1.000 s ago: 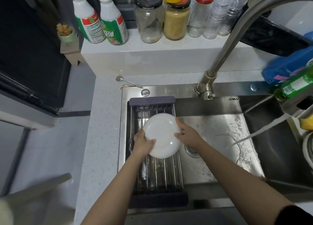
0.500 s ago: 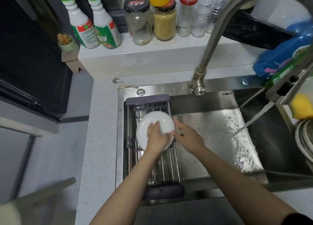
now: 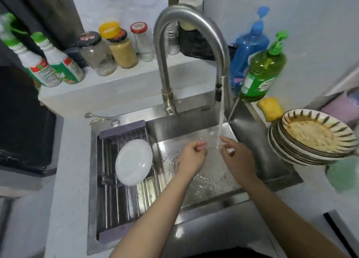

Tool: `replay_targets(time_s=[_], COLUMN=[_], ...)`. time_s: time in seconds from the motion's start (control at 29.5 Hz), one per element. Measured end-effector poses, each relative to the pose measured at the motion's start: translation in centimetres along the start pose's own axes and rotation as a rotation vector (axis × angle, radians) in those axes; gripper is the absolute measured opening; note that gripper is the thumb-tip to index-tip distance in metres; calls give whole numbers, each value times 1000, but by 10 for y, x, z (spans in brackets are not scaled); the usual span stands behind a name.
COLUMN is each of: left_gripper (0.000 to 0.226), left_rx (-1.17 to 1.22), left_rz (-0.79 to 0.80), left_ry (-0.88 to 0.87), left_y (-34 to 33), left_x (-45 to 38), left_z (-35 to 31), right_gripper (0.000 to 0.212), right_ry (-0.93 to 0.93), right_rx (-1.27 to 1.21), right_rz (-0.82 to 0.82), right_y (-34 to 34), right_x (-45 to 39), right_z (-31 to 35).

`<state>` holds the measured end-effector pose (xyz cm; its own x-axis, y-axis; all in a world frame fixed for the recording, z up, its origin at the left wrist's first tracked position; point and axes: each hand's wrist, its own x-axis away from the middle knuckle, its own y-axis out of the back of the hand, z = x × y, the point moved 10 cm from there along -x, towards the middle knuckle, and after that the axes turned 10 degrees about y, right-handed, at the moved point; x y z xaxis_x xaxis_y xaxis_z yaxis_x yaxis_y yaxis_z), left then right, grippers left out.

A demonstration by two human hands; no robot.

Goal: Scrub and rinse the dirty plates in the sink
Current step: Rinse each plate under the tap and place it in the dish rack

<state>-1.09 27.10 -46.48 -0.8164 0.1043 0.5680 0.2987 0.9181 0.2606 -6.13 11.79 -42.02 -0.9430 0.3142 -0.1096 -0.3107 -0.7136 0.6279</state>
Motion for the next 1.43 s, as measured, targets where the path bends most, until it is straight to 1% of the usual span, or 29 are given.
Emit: replay_targets(time_s=[0.03,0.1,0.14,0.24,0.27,0.34,0.37,0.48,0.58,0.65,0.71,0.85,0.95,1.09,1.19,1.26,1.32,1.43], left_gripper=[23,23,23,19,18,14,11,7,12,13,9,7,18,11,20,25,20,16], left_rx=[17,29,20,16,22,54,68,76,98,107,135,202,275,284,276,284,322,397], left_rz=[15,22,42,104,105,122,115,108,112,69,10,0,28,96,135,143,145,144], left_ry=[-11,-15,-35,-55,-49,-65,-56,-51,-31,-3,16,89,159,195,201,207,222,254], left_y=[-23,-42,-68,-131,-132,-167,-166,-206,-226,-232,-229,-227,-229,-232,-238,-241,-242,-241], left_x=[5,5,11,27,26,35,34,41,40,38,33,29,26,26,25,24,22,21], left_z=[-13,-20,-33,-60,-60,-77,-75,-90,-96,-95,-90,-81,-77,-82,-89,-94,-97,-95], right_gripper=[33,33,32,27,27,26,26,28,16,18,17,11,9,14,15,17,24,21], right_ry=[10,39,60,212,249,300,332,329,295,271,260,324,359,379,397,428,461,503], right_rx=[27,73,88,123,113,135,162,277,408,433,426,366,301,235,219,213,212,218], right_rz=[-18,-42,-84,-204,-207,-224,-229,-233,-214,-179,-151,-133,-140,-143,-162,-202,-245,-282], right_y=[24,44,74,138,136,168,166,201,212,215,216,214,215,220,222,224,225,226], right_x=[1,2,4,7,6,8,8,8,8,7,7,5,2,-4,-12,-13,-12,-9], right_z=[-11,-17,-23,-33,-31,-48,-49,-81,-107,-125,-135,-133,-131,-132,-124,-116,-108,-100])
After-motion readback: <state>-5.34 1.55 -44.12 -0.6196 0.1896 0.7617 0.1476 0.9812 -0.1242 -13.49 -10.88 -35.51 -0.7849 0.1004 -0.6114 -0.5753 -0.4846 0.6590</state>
